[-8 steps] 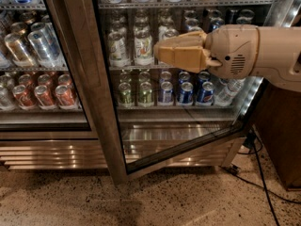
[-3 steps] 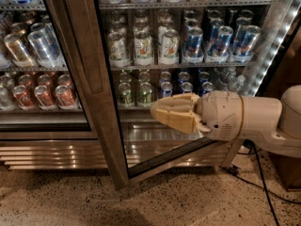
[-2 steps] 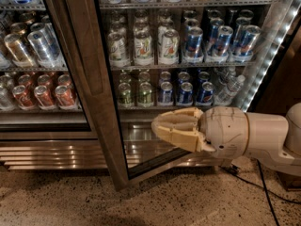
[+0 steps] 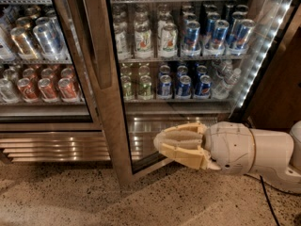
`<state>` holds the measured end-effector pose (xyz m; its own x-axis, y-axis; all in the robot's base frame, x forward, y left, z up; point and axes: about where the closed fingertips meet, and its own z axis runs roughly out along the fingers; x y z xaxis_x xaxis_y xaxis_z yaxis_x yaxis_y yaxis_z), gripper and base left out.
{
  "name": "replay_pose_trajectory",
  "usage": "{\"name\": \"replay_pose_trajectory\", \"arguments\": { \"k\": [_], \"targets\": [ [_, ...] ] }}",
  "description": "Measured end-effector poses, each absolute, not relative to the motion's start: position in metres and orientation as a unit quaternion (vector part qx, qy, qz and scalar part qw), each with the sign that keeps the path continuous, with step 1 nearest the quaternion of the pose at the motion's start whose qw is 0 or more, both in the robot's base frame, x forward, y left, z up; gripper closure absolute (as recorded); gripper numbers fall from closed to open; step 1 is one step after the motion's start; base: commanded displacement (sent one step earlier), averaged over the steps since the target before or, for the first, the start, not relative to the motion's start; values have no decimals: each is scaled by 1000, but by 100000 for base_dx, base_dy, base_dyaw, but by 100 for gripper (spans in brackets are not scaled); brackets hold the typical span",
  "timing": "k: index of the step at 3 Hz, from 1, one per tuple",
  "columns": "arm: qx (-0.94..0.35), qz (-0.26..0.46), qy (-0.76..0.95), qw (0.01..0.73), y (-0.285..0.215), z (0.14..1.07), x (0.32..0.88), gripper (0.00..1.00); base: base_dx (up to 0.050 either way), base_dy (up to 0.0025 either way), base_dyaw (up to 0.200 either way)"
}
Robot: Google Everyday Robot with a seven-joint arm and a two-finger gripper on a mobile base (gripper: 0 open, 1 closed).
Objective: Open right fridge door
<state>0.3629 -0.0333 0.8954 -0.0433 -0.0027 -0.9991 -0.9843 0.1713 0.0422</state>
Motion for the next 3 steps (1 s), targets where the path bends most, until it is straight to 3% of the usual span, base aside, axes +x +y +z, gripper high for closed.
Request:
{"name": "replay_pose_trajectory", "arguments": {
  "k": [3],
  "targets": [
    [-446, 464, 553, 529, -33, 895, 363, 100, -4999, -1, 8]
  ]
}}
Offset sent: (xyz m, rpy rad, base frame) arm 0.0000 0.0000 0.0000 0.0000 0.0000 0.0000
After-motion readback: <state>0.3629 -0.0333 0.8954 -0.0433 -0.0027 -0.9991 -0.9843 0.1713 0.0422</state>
